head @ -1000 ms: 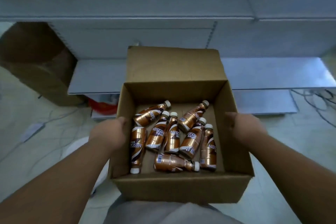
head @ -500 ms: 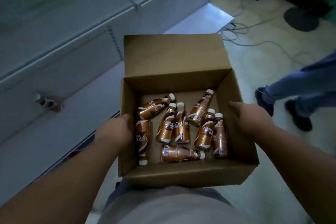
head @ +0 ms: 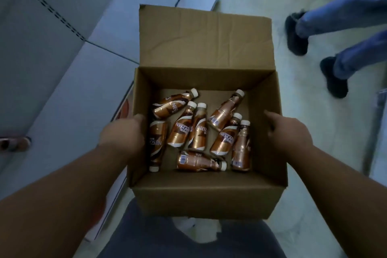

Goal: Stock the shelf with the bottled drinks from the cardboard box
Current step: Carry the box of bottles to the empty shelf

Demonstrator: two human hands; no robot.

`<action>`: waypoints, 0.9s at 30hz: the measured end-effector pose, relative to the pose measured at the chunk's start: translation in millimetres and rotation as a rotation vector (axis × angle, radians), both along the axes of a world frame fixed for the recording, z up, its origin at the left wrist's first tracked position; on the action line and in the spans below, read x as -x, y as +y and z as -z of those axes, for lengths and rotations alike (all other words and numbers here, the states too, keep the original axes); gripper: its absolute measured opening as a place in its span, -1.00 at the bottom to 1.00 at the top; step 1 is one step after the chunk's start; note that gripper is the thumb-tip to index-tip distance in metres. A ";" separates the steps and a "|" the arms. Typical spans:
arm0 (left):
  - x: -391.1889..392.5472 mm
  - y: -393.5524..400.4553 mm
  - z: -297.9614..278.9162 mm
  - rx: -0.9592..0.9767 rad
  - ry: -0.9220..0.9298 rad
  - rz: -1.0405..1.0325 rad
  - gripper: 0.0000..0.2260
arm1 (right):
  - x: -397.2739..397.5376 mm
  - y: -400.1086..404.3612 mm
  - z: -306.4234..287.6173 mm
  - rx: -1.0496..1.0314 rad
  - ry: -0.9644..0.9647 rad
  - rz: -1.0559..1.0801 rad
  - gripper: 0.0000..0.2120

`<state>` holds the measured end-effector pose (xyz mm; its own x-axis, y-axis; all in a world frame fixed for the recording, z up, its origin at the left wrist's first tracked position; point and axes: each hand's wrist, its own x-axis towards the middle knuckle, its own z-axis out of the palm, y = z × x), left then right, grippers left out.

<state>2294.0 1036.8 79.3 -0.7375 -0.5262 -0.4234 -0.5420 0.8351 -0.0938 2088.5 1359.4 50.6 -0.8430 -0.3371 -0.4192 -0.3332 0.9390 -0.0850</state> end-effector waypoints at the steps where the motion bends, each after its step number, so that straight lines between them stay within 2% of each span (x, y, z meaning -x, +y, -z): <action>1: 0.2 5.4 22.3 -0.009 -0.014 0.017 -0.69 | -4.9 8.3 23.1 -0.007 -0.011 0.020 -0.46; 7: 33.8 19.8 178.3 -0.069 0.000 0.170 -0.65 | -29.5 51.0 177.4 -0.040 -0.075 0.164 -0.50; 17: 35.1 40.2 416.5 -0.069 0.014 0.235 -0.58 | -51.3 86.3 388.4 -0.053 0.014 0.217 -0.52; 22: 32.0 43.4 487.6 -0.057 0.001 0.251 -0.62 | -72.8 93.4 459.2 -0.026 0.010 0.282 -0.52; 27: 35.3 39.7 515.5 -0.045 0.061 0.270 -0.60 | -82.9 90.6 491.5 -0.009 0.078 0.326 -0.51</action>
<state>2258.7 1076.5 -436.2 -0.8733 -0.2887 -0.3924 -0.3024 0.9528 -0.0279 2171.4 1450.0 -441.0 -0.9356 -0.0412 -0.3506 -0.0205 0.9978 -0.0625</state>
